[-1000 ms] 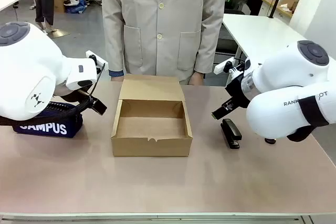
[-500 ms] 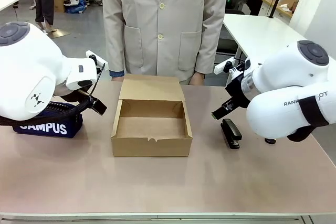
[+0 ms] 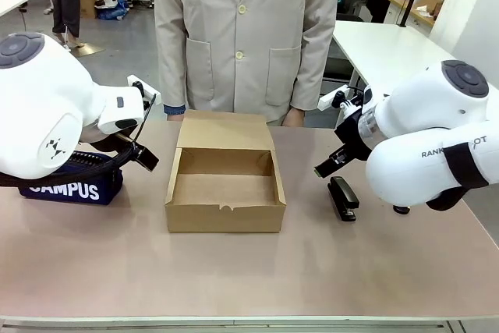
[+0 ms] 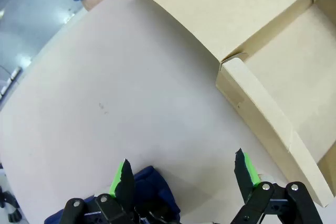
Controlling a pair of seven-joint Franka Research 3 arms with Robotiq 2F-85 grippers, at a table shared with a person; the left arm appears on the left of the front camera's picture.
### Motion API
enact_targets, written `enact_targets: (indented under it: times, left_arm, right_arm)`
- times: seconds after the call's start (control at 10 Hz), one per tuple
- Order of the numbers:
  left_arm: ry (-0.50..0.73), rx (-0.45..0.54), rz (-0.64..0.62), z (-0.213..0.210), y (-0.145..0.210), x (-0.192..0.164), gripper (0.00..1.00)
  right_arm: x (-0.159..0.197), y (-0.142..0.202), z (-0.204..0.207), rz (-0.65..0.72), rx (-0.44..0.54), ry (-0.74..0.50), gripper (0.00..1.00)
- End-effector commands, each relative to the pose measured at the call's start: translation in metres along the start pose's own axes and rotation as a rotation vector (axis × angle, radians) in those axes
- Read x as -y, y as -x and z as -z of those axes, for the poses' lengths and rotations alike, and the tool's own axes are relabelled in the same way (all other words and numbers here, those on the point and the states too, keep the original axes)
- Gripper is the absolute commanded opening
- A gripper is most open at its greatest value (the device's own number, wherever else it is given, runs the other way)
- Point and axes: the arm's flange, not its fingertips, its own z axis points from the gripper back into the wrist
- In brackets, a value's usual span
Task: Pack the item into the box.
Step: Pick up the item indicated by the person and place it inside the Mailer Box.
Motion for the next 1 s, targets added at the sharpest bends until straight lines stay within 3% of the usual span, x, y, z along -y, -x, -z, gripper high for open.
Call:
enact_targets:
  times: [0.0,0.1,0.2,0.4,0.5,0.6,0.7,0.8,0.9]
  left_arm:
    - [0.0,0.0,0.0,0.0,0.0,0.0,1.0]
    - [0.038,0.073,0.039,-0.024,-0.006,-0.001,1.0]
    - [0.012,0.085,0.085,-0.068,-0.008,-0.004,1.0]
    - [-0.073,0.112,0.097,-0.177,0.014,-0.001,1.0]
    - [-0.162,0.128,0.025,-0.193,0.026,0.0,1.0]
    - [-0.036,0.105,0.076,-0.118,-0.028,-0.005,1.0]
    - [-0.036,0.105,0.076,-0.118,-0.028,-0.005,1.0]
    - [-0.089,0.132,0.064,-0.18,-0.02,-0.011,1.0]
    - [0.184,0.071,0.136,-0.169,-0.014,-0.012,1.0]
  right_arm:
    - [0.0,0.0,0.0,0.0,0.0,0.0,1.0]
    - [-0.003,-0.002,-0.022,-0.034,0.049,-0.007,1.0]
    - [-0.008,0.0,-0.061,-0.048,0.069,0.042,1.0]
    - [-0.035,0.026,-0.161,-0.126,0.124,0.053,1.0]
    - [-0.048,0.038,-0.176,-0.059,0.155,0.123,1.0]
    - [-0.008,-0.032,-0.103,-0.082,0.119,0.057,1.0]
    - [-0.008,-0.032,-0.103,-0.082,0.119,0.057,1.0]
    - [-0.019,-0.032,-0.159,-0.09,0.151,0.084,1.0]
    - [-0.019,-0.03,-0.163,-0.076,0.17,0.042,1.0]
